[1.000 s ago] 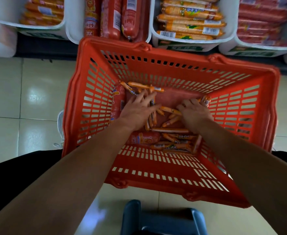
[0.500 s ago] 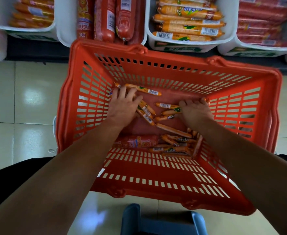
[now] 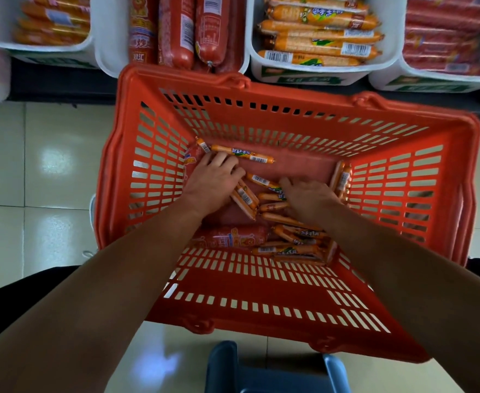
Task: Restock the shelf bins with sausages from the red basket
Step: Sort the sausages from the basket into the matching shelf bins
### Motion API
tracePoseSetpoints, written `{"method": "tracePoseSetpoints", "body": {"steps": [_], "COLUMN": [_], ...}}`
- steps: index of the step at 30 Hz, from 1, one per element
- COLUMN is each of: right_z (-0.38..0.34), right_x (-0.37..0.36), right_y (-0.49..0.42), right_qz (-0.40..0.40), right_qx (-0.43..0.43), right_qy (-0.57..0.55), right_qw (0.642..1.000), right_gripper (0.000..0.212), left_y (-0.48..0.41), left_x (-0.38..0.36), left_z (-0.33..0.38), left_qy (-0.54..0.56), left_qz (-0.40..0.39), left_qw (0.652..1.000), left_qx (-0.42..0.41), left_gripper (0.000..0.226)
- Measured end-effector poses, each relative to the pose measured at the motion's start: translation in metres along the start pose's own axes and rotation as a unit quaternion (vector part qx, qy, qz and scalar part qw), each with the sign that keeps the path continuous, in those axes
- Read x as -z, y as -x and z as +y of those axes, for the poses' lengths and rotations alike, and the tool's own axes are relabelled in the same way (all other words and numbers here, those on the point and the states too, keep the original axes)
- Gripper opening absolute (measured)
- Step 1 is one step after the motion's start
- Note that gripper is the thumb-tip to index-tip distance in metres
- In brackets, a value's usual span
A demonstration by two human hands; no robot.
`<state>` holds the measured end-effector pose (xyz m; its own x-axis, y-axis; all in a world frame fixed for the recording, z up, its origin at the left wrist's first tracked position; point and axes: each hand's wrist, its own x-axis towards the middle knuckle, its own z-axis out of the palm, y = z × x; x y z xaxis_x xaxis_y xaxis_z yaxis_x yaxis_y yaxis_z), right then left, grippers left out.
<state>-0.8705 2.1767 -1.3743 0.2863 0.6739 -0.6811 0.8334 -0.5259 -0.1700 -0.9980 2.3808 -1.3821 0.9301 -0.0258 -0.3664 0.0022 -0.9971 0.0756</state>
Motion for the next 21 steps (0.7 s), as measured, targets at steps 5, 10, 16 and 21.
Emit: {"method": "tracePoseSetpoints", "body": {"steps": [5, 10, 16, 21], "right_z": [0.017, 0.028, 0.023, 0.016], "right_x": [-0.005, -0.001, -0.007, -0.011], "right_y": [0.006, 0.005, 0.011, 0.009], "right_qz": [-0.013, 0.001, 0.027, 0.024], "right_qx": [-0.045, -0.078, -0.12, -0.137], "right_qy": [-0.074, -0.181, -0.266, -0.25], "right_qw": [0.996, 0.98, 0.956, 0.958], "right_gripper": [0.06, 0.054, 0.054, 0.063], "left_y": [-0.005, -0.011, -0.013, -0.014], "left_x": [-0.002, 0.001, 0.003, 0.0], "left_z": [-0.004, 0.003, 0.009, 0.018], "left_qy": [0.037, 0.047, 0.034, 0.035], "left_qz": [-0.003, 0.006, -0.034, -0.015], "left_qw": [0.999, 0.996, 0.996, 0.997], "left_qx": [0.031, 0.081, 0.082, 0.07], "left_gripper": [0.062, 0.066, 0.082, 0.068]}}
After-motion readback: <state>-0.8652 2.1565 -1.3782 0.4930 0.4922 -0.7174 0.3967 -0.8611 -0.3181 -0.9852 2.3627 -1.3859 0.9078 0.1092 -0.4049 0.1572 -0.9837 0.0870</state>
